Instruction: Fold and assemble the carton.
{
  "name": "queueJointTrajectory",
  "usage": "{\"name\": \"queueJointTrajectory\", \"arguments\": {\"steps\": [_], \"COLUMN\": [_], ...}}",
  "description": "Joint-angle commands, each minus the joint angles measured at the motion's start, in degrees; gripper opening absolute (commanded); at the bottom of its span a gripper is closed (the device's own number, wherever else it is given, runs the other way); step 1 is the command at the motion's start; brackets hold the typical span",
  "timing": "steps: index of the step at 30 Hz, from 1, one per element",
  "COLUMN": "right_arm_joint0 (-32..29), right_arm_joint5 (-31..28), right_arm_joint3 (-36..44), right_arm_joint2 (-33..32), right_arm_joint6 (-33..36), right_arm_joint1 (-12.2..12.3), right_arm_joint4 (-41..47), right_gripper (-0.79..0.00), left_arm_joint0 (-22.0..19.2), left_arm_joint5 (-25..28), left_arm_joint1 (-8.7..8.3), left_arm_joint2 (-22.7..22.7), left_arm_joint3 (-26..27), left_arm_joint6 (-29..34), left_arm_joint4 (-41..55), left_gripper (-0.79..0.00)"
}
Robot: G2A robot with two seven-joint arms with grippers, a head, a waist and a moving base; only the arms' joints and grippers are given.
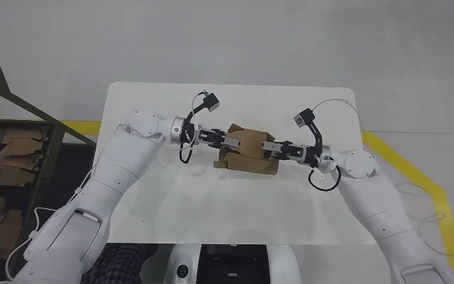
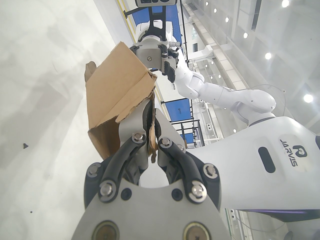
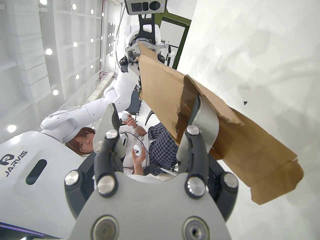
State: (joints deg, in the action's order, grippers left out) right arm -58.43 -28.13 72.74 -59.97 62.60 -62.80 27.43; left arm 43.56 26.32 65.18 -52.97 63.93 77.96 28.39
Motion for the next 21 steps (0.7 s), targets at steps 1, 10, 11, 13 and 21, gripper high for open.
{"name": "queueJointTrajectory", "arguments": {"steps": [1,10,11,13,21], "right_arm_joint0": [0.3,1.5,1.5,1.7,2.4], "right_arm_joint5": [0.0,0.0,-0.1,-0.1,-0.2], "right_arm_joint3": [-0.2,-2.3,-2.5,-2.8,-3.9], "right_arm_joint2": [0.4,1.1,1.2,1.2,1.6], "right_arm_joint6": [0.1,1.0,1.2,1.6,2.6], "right_arm_joint1": [-0.2,-0.8,-0.8,-0.9,-1.3], "right_arm_joint4": [0.5,2.5,2.7,2.9,3.4], "right_gripper": [-0.351,-0.431,-0.434,-0.453,-0.576], "left_arm_joint0": [0.0,-0.3,-0.3,-0.3,-0.4], "left_arm_joint5": [0.0,0.1,0.1,0.0,-0.2], "left_arm_joint1": [-0.02,-0.12,-0.13,-0.15,-0.18], "left_arm_joint2": [0.1,0.3,0.3,0.3,0.7], "left_arm_joint3": [0.0,-0.4,-0.4,-0.5,-0.5], "left_arm_joint6": [0.0,-0.1,-0.1,0.0,0.2], "left_arm_joint4": [0.1,0.3,0.3,0.4,0.6], "left_gripper": [-0.785,-0.785,-0.785,-0.785,-0.785]}}
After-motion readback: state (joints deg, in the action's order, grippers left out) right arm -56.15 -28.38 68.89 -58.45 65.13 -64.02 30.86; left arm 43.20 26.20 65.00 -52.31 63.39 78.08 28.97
